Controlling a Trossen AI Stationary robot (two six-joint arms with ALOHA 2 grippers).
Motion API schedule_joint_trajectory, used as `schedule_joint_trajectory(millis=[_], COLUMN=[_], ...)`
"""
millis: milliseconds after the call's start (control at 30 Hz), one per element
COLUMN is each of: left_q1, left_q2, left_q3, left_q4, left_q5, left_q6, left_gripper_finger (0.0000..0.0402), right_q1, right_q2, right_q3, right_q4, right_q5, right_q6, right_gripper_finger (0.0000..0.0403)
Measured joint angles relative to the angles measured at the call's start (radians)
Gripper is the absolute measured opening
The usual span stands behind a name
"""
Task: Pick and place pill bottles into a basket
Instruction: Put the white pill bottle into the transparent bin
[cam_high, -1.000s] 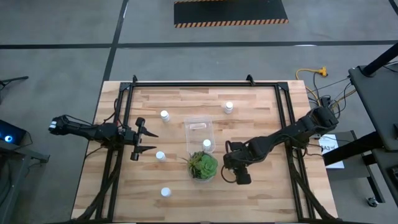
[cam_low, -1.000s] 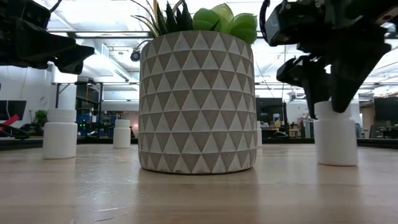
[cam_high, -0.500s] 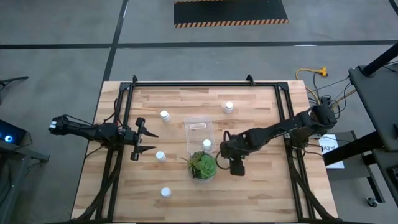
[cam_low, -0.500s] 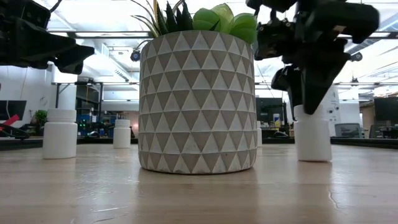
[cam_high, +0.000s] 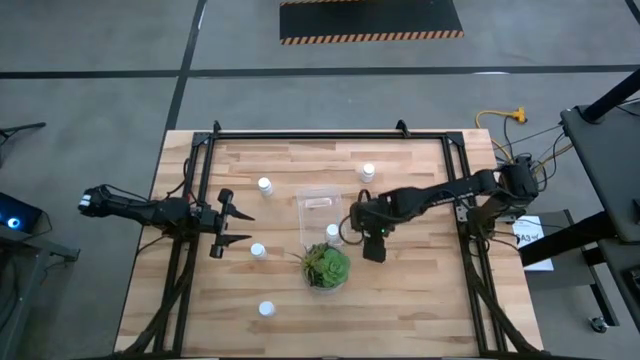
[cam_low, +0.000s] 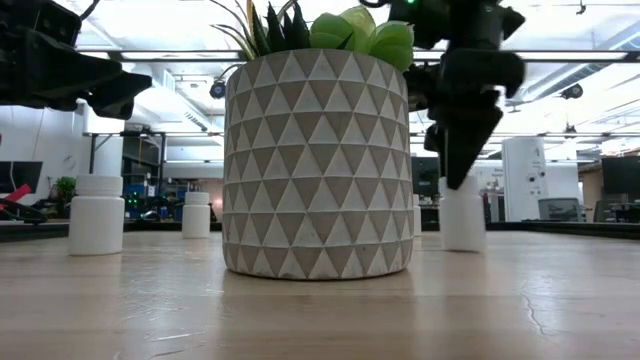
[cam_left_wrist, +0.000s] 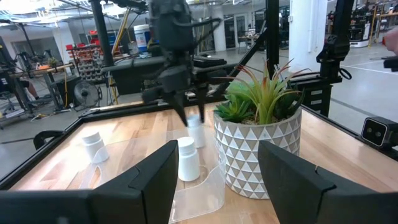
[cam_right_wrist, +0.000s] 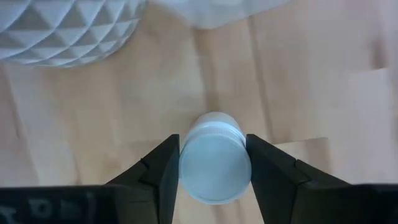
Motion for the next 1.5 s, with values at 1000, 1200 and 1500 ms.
schedule_joint_trajectory(millis=[1000, 1200, 1500], left_q1=[0.0, 0.0, 0.0], left_q2=[0.0, 0.0, 0.0], left_q3=[0.0, 0.0, 0.0], left_q4=[0.0, 0.0, 0.0], left_q5=[0.0, 0.0, 0.0], left_q6=[0.0, 0.0, 0.0], left_gripper_finger=[0.0203, 0.0203, 0.0203], right_q1=[-0.265, -0.261, -0.243], right_q2=[0.045, 0.098, 0.172], right_q3=[0.621, 0.684, 0.658], right_q4=[-0.351, -0.341, -0.104], right_q5=[0.059, 0.014, -0.008], right_q6=[-0.288, -0.293, -0.295], right_gripper_finger=[0.0149, 0.0148, 0.0148])
